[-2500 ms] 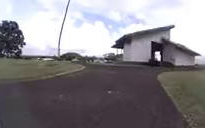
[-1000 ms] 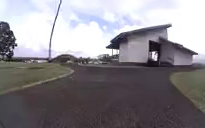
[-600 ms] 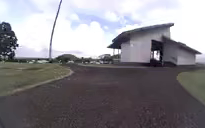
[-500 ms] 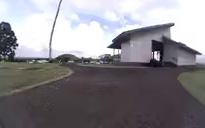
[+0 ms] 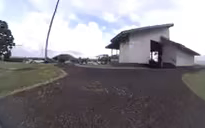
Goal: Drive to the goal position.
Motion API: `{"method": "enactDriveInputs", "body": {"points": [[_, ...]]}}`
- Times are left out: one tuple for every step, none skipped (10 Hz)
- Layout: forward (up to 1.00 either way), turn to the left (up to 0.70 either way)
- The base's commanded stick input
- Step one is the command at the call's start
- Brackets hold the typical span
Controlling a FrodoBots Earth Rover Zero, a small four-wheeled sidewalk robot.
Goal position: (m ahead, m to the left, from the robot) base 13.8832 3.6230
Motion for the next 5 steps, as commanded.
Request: {"method": "enactDriveInputs", "body": {"points": [[0.85, 0.00], [0.85, 0.00], [0.85, 0.00], [0.85, 0.00], [0.85, 0.00]]}}
